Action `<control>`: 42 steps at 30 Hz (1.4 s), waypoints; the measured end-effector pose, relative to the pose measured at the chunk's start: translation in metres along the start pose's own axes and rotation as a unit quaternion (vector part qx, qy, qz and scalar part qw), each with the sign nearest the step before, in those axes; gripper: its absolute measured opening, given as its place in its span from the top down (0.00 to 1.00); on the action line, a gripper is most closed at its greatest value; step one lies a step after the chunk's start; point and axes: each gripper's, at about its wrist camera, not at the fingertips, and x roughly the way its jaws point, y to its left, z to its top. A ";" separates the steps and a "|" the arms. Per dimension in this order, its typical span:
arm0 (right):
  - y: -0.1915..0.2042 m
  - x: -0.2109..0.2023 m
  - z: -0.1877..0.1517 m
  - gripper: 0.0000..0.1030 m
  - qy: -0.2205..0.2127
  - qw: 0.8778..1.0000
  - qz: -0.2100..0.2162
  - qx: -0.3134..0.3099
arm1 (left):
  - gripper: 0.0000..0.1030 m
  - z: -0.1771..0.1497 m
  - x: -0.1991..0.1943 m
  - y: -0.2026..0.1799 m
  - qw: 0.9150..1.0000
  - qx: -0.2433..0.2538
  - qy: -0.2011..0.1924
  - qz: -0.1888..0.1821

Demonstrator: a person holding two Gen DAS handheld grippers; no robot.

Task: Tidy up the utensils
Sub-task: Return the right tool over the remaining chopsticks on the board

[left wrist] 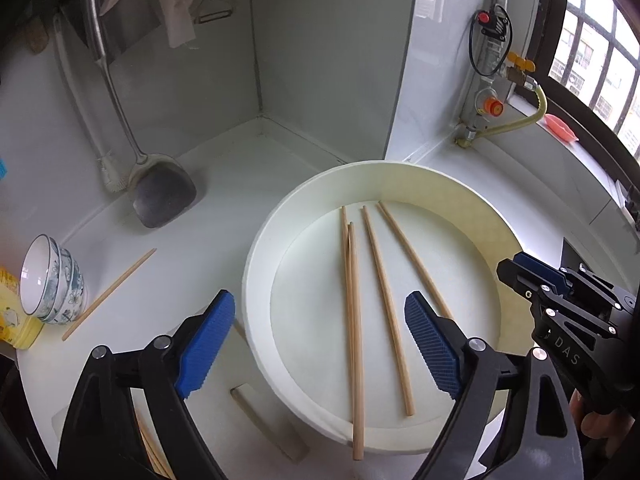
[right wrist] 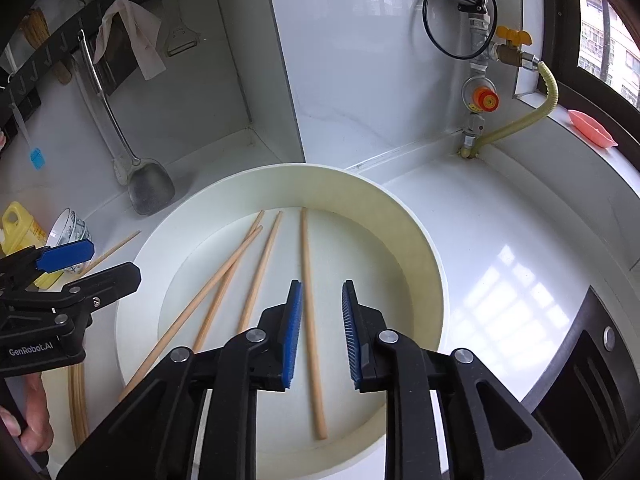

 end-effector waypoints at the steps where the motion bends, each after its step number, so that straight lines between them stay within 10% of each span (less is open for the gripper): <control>1: 0.002 -0.004 -0.001 0.74 -0.003 1.000 -0.001 -0.001 | 0.16 -0.002 -0.005 0.003 1.000 -0.003 -0.002 0.001; 26: 0.196 -0.063 -0.107 0.38 0.027 0.993 0.080 -0.084 | 0.07 -0.208 -0.129 0.192 0.983 -0.162 0.006 0.086; 42: 0.239 -0.024 -0.152 0.36 0.030 0.978 0.143 -0.150 | 0.07 -0.264 -0.108 0.206 0.961 -0.218 0.018 0.167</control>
